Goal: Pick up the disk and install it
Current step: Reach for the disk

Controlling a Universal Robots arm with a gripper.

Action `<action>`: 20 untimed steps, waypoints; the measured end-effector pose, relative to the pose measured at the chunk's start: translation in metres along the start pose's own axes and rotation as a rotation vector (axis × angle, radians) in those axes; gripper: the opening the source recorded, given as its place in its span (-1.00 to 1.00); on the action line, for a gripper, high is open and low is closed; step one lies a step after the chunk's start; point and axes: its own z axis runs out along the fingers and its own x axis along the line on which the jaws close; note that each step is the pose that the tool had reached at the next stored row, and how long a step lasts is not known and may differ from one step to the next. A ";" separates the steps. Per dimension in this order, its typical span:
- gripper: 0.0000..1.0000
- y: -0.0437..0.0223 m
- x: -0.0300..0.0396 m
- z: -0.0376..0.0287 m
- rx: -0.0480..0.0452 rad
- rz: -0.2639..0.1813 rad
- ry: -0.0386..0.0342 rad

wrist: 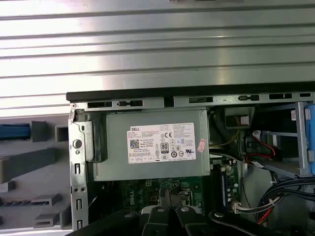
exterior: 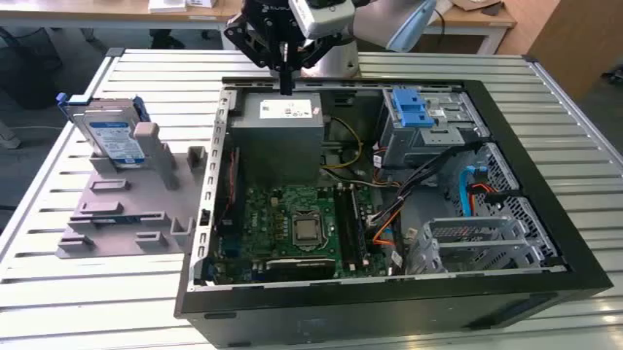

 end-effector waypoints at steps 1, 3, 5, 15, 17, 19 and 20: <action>-0.79 0.0000 0.0000 0.0000 0.0000 0.000 0.0000; -0.79 0.0000 0.0000 0.0000 0.0000 0.000 0.0000; -0.79 0.0000 0.0000 0.0000 0.0000 0.000 0.0000; -0.79 -0.0002 0.0033 -0.0001 0.0000 0.000 0.0000; -0.79 -0.0002 0.0033 -0.0001 0.0000 0.000 0.0000; -0.79 -0.0002 0.0034 -0.0001 0.0001 0.000 0.0001; -0.79 -0.0003 0.0034 -0.0001 0.0001 0.000 0.0000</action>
